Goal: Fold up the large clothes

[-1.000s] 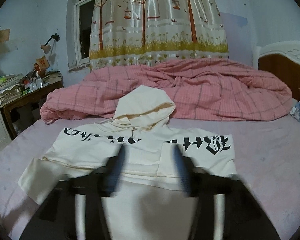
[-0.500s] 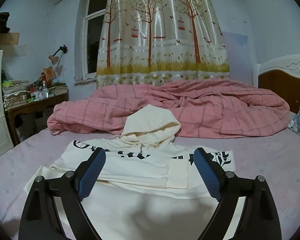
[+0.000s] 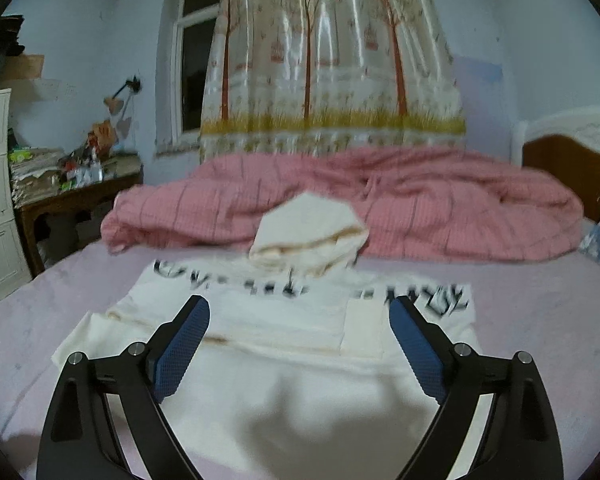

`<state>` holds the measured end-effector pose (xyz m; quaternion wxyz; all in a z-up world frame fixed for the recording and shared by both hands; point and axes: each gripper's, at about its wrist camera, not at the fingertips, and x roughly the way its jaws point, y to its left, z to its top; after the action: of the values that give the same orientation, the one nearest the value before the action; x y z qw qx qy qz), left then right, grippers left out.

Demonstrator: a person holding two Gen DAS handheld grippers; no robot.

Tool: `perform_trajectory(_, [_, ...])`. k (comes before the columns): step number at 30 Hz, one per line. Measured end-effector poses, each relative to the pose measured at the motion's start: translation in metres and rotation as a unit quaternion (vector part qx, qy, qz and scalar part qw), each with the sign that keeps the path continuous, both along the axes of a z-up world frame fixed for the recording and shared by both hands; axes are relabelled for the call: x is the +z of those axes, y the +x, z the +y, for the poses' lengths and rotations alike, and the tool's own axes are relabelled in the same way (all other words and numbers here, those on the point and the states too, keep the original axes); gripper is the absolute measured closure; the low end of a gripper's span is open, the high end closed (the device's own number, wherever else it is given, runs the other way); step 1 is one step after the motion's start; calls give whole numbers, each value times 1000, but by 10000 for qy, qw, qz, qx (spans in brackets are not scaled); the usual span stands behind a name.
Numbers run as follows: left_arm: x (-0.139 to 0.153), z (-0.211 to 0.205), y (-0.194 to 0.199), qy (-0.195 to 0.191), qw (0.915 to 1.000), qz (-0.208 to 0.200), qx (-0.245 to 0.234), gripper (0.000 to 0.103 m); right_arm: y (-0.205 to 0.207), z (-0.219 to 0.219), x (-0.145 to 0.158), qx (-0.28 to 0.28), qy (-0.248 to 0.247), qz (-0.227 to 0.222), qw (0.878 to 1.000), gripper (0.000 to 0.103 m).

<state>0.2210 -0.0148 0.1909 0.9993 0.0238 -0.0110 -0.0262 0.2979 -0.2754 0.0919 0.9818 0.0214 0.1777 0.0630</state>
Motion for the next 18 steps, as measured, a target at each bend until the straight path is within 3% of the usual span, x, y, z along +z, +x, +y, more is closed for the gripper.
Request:
perform_trajectory(5, [-44,-16,15,395,9958,749,-358,1,23,18,-29,553,-669,1333,9873,10])
perform_trajectory(7, [-72,-17,27,327,9931,1092,-276,1,25,25,-43,634,-902,1524,9822,10])
perform_trajectory(10, [-101,-23,60,515,9821,1791,-284,1,27,27,-63,685,-822,1846,9770,10])
perform_trajectory(15, [-112,-24,66,428,9777,2033,-314,1,16,32,-82,1101,-927,2050,9681,10])
perform_trajectory(18, [-113,-20,66,265,9776,2058,-360,1,11,48,-95,1340,-1375,2158,9574,10])
